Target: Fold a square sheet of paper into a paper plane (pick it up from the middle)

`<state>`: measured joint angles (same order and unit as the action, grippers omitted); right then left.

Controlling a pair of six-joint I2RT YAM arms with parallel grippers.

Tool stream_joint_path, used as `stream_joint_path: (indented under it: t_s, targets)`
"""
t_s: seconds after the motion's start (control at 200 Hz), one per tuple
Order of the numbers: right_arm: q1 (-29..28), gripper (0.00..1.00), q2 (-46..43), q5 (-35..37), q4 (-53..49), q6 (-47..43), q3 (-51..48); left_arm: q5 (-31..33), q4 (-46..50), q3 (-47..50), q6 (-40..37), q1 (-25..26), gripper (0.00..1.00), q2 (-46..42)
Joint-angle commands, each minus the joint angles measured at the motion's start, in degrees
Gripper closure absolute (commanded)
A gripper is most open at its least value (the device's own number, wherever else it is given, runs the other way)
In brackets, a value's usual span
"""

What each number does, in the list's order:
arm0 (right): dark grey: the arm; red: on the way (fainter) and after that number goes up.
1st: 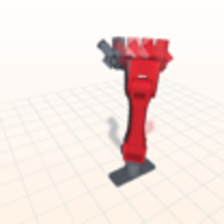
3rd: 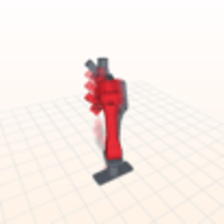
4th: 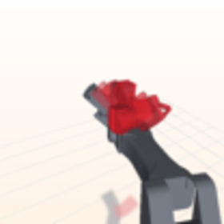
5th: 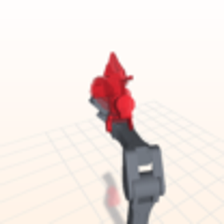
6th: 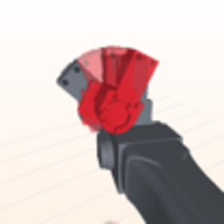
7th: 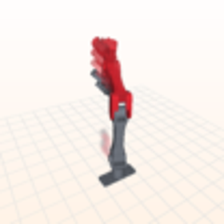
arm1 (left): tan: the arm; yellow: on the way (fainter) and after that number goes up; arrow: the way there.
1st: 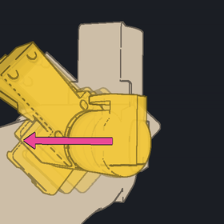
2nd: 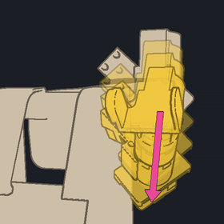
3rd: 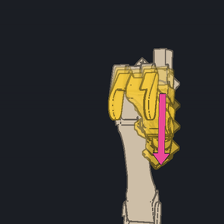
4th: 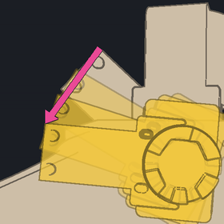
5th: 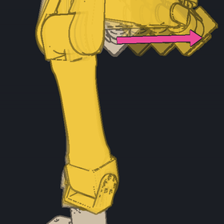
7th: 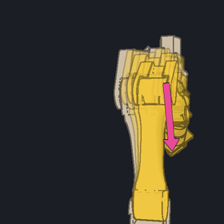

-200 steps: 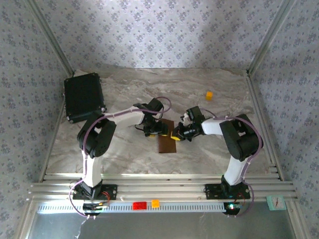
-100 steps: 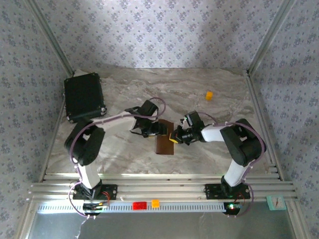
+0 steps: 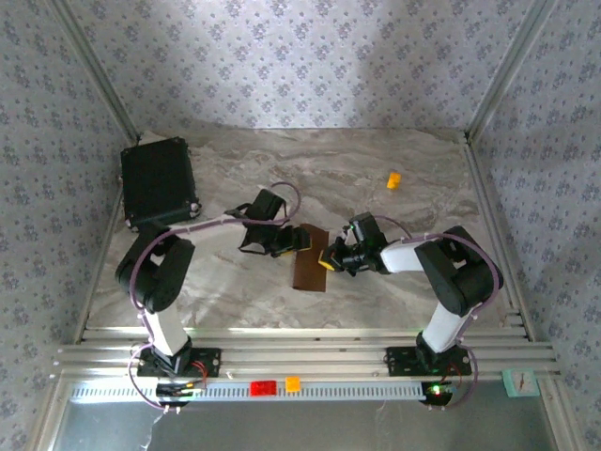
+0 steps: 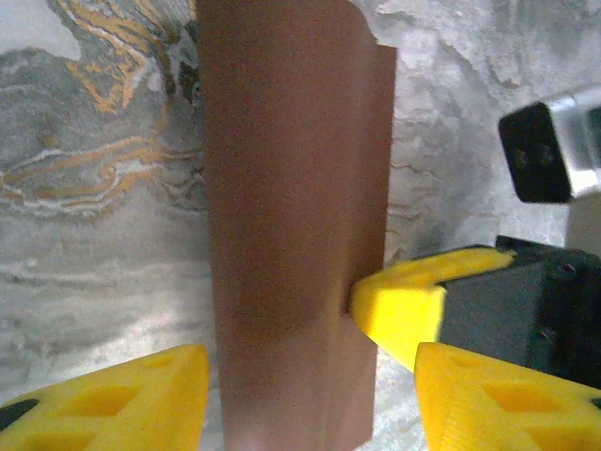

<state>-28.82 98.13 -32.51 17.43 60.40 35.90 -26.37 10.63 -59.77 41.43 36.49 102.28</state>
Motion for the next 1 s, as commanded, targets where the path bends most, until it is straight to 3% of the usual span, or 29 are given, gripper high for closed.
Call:
stream_joint_path:
  t_s: [0.0,0.36,0.505,0.73,0.994]
  targets:
    - [-0.38,0.97,1.66,1.8,-5.87,1.56,-2.61,-0.29,0.4,-2.02,-0.69,0.14,0.4,1.93]
    - [0.85,0.93,0.83,-1.45,-0.26,2.56,-1.95,0.87,3.31,-3.32,-2.15,0.94,0.56,5.74]
    - [2.56,0.89,-6.17,1.25,1.67,2.7,-1.88,3.88,6.64,-4.48,-2.37,1.56,0.57,7.01]
    - [5.0,0.86,-26.21,19.86,-21.07,-6.04,-1.47,5.84,8.68,-5.06,-2.96,1.57,0.57,7.23]
    - [13.02,0.85,-31.55,12.92,-26.95,-11.55,-3.58,7.22,13.15,-7.6,-5.78,1.62,0.57,9.12]
